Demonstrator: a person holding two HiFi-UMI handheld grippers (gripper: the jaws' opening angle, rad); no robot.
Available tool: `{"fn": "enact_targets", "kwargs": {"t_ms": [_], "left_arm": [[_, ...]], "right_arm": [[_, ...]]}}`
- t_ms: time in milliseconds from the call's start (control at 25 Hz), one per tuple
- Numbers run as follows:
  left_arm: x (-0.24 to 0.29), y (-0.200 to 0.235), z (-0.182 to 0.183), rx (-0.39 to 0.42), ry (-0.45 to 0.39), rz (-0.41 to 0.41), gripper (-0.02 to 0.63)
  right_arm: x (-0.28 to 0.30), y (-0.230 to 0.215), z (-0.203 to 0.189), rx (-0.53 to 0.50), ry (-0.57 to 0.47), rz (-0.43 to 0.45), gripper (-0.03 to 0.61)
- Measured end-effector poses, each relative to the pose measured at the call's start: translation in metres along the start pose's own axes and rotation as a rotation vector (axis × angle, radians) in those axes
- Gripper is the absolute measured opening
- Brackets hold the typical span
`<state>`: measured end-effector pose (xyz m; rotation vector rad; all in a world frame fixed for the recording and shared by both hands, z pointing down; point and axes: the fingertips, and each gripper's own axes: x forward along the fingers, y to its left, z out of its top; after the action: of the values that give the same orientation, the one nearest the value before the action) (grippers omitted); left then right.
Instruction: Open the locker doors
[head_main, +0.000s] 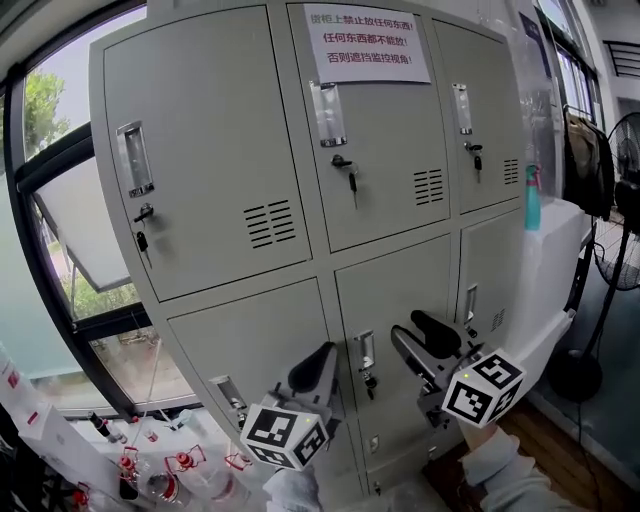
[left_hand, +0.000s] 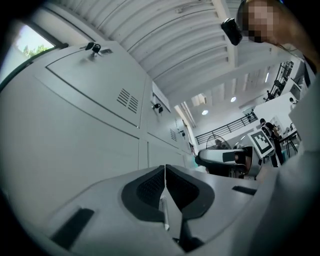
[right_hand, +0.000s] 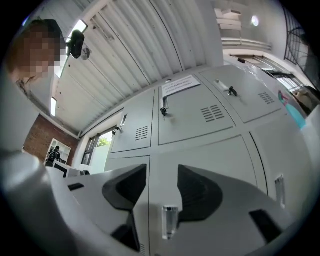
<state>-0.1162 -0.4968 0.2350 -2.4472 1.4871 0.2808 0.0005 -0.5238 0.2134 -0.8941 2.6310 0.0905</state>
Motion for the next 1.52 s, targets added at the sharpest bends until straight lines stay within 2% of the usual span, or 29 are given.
{"fn": "enact_targets", "kwargs": {"t_ms": [280, 440, 640, 960, 1120, 1320, 1520], "left_arm": [[0.017, 0.012, 0.076, 0.100, -0.107, -0.005, 0.014], [0.029, 0.018, 0.121, 0.150, -0.156, 0.003, 0.014], [0.045, 0.030, 0.163, 0.204, -0.194, 0.017, 0.014], [0.066, 0.049, 0.210, 0.238, -0.252, 0.043, 0.014], [0.073, 0.058, 0.228, 0.249, -0.279, 0.068, 0.014], [0.080, 0.060, 0.243, 0.259, -0.302, 0.068, 0.014], [0.085, 0.056, 0.249, 0.280, -0.302, 0.067, 0.014]], "right_arm": [[0.042, 0.016, 0.084, -0.110, -0.078, 0.101, 0.193], [0.065, 0.018, 0.126, -0.162, -0.115, 0.106, 0.193], [0.094, 0.014, 0.164, -0.188, -0.113, 0.112, 0.193], [0.134, 0.020, 0.210, -0.263, -0.067, 0.197, 0.193], [0.153, 0.014, 0.232, -0.267, -0.062, 0.195, 0.193], [0.176, 0.018, 0.241, -0.273, -0.028, 0.225, 0.193], [0.196, 0.022, 0.238, -0.236, 0.029, 0.248, 0.193]]}}
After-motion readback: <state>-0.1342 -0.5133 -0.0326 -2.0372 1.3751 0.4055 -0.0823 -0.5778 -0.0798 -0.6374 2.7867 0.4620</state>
